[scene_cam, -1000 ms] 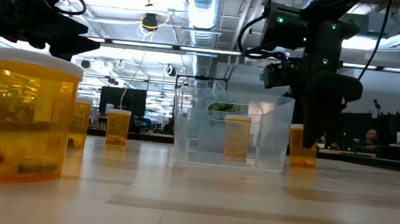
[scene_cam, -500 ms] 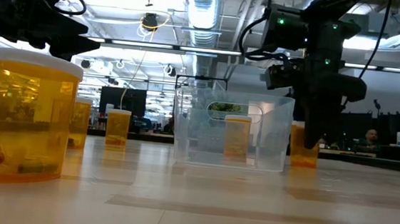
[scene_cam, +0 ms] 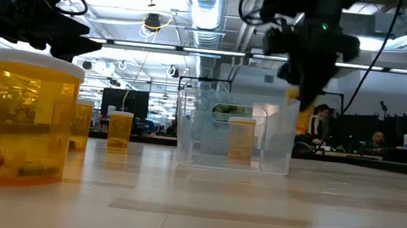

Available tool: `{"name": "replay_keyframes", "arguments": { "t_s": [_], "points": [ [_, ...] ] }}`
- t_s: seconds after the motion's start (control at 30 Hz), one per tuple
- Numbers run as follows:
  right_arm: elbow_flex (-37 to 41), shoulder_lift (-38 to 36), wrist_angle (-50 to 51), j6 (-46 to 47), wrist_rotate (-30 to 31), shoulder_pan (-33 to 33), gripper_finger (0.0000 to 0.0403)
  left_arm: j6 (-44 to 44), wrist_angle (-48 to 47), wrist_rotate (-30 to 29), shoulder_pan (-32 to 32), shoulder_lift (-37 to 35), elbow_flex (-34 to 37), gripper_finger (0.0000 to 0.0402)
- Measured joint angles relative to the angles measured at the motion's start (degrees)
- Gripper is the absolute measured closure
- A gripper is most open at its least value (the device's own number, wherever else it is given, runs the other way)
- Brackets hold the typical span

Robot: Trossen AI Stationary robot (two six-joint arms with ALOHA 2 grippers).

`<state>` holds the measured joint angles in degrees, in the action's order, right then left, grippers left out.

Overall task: Pick and place pill bottles into a basket
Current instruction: Put the orange pill bottle into the transparent bin

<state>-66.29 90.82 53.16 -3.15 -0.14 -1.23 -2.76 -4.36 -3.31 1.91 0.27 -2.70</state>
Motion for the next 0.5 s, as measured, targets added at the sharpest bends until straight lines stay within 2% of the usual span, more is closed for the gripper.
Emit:
{"name": "replay_keyframes", "arguments": {
  "t_s": [0.23,0.37,0.5],
  "points": [
    [-9.4,-1.8,9.1,-0.4,-0.1,-0.4,0.0231,0.0,0.0,0.2,0.0,0.0,0.0,0.0125],
    [-14.2,-1.6,9.3,-1.4,-1.7,-0.2,0.0232,0.0,0.2,0.3,0.0,0.0,0.0,0.0125],
    [-14.9,-1.5,6.1,-1.4,-2.8,0.5,0.0229,0.0,0.2,0.1,0.0,0.0,0.0,0.0125]
  ]
}}
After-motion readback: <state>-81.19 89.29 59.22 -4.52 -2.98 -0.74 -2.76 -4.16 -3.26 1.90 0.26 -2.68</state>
